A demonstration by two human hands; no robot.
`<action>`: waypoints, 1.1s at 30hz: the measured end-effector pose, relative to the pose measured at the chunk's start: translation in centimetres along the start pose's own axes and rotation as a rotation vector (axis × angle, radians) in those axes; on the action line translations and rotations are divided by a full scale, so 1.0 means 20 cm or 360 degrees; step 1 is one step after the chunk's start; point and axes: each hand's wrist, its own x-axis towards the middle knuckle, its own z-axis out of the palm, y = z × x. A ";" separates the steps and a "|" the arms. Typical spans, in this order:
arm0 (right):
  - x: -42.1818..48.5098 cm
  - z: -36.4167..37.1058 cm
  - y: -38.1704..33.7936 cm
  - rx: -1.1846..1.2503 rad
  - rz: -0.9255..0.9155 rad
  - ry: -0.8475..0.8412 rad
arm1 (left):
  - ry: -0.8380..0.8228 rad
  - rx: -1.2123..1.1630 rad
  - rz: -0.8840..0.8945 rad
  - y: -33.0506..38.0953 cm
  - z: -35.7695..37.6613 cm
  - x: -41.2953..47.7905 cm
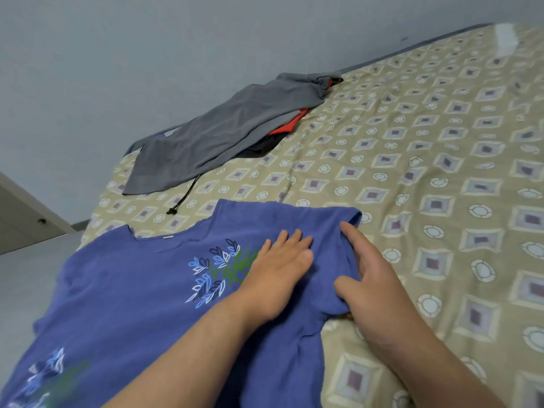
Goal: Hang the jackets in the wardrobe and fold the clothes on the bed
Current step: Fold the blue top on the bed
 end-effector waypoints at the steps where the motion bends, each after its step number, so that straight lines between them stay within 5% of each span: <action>1: 0.00 0.00 0.00 0.0028 -0.0006 0.0000 | -0.0001 -0.0008 -0.0021 0.02 -0.01 0.06; 5: 0.02 -0.01 0.03 0.0132 -0.0020 0.0048 | 0.0181 -0.0122 -0.0037 0.09 -0.05 0.29; 11: 0.00 0.00 0.02 0.0256 -0.0168 0.0116 | 0.0056 0.0052 0.0103 0.17 -0.18 0.47; 14: -0.04 0.05 0.00 0.0031 -0.0297 0.0306 | 0.0217 -0.0800 -0.0102 0.19 -0.24 0.45; 18: -0.20 0.20 -0.06 -0.0732 -0.1126 0.0093 | 0.0256 -0.2069 -0.0456 0.04 -0.32 0.34; 23: -0.32 0.31 -0.01 -0.1160 -0.1342 -0.0226 | 0.0625 -0.2511 -0.0664 -0.23 -0.32 0.13; 27: -0.27 0.26 0.00 -0.1489 -0.1022 -0.0201 | 0.0955 -0.1994 -0.0887 -0.30 -0.34 0.07; 33: -0.22 0.26 0.02 -0.1597 -0.0596 -0.0323 | 0.0970 -0.0273 -0.0333 -0.30 -0.32 0.09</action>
